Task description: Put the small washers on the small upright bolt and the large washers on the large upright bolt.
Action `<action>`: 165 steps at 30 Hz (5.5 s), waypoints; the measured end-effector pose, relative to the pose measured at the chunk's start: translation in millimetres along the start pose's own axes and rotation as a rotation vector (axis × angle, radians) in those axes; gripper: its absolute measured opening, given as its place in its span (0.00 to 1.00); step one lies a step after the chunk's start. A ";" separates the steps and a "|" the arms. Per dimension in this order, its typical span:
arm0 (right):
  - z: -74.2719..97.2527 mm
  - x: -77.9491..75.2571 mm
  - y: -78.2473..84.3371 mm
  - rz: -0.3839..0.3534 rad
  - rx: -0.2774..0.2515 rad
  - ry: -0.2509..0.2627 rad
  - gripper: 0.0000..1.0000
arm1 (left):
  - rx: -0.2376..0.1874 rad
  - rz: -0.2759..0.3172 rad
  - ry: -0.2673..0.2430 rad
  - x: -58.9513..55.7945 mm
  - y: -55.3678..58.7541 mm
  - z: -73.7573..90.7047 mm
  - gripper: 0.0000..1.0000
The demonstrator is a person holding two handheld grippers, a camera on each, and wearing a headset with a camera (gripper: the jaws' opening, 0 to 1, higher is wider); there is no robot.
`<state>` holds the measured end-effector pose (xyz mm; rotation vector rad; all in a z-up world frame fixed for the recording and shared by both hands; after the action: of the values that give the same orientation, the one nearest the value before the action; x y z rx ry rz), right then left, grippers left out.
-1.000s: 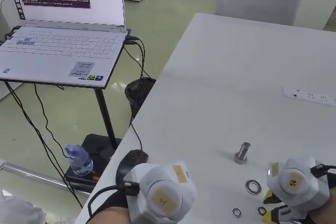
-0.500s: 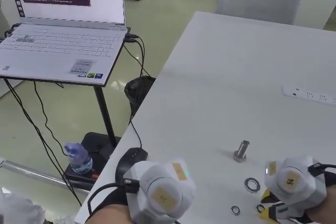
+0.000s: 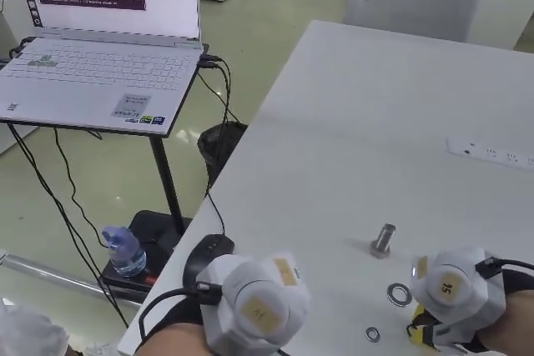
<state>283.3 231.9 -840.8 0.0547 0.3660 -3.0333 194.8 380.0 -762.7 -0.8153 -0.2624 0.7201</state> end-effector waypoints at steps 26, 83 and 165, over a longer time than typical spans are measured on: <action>47.2 -24.4 41.9 -0.169 -0.043 0.045 0.13 | -0.003 0.006 -0.029 6.4 -4.9 1.6 0.87; 78.1 -96.9 48.5 -0.293 -0.063 0.106 0.13 | 0.005 0.017 -0.029 13.2 -4.4 1.9 0.94; 22.8 -97.5 53.3 -0.206 0.029 0.073 0.19 | 0.029 0.041 -0.022 16.3 10.1 3.4 0.85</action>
<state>384.6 182.8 -826.8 0.1390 0.3535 -3.2471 200.4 397.6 -768.7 -0.7877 -0.2546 0.7702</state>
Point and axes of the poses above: the centre of the closed fingertips' face, and the gripper's own axes: z roughly backward along the fingers, x roughly to its left, y roughly out of its underside, the point moved 4 cm from there along z, roughly backward along the fingers, and after that the axes turned 3 degrees about z, right-handed, at the moved point
